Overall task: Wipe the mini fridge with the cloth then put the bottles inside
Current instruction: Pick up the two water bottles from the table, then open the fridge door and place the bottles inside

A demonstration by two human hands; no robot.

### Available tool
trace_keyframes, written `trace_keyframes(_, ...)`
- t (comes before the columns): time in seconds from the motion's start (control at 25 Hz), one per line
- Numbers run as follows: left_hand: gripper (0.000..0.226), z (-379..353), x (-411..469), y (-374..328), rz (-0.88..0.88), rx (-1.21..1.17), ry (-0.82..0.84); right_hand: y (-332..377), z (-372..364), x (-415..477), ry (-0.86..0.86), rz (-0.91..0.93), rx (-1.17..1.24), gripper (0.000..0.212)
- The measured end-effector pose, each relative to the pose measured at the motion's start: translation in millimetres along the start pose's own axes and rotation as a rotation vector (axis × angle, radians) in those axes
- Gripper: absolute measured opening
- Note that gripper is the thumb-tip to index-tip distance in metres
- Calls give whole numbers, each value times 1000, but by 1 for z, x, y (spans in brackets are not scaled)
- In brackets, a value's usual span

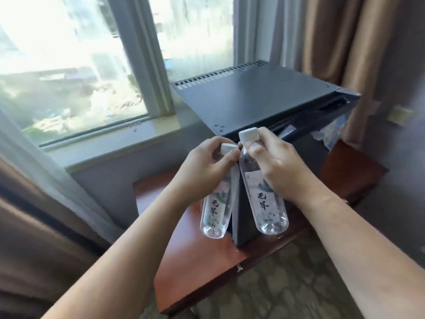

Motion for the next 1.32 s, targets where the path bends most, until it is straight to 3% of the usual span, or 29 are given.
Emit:
trace_keyframes(0.2, 14, -30, -29, -31, -83, -128, 41, -6, 27, -54, -38, -198, 72, 45)
trace_keyframes(0.36, 18, -57, -56, -58, -107, -245, 92, -3, 48, -93, -41, -252, 129, 43)
trace_keyframes(0.84, 26, -136, -84, -122, -70, -177, 170, -23, 127, -180, -75, -206, 73, 36)
trace_keyframes(1.0, 23, -165, -86, -115, -4, -120, 121, -38, 153, -208, -93, -172, 19, 29)
trace_keyframes(1.2, 22, -185, -77, -89, 49, -46, 104, -13, 150, -227, -376, 82, -30, 16)
trace_keyframes(1.32, 28, -184, -69, -64, 65, 40, 109, -32, 121, -203, -310, -5, 34, 22)
Point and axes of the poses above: each hand's wrist, its own x-axis towards the middle knuckle, its own z-axis out of the back of the hand, y = z × x, the point moved 6 cm from there along x, towards the middle knuckle, and after that the axes turned 7 degrees about -z, right-handed, at the moved point
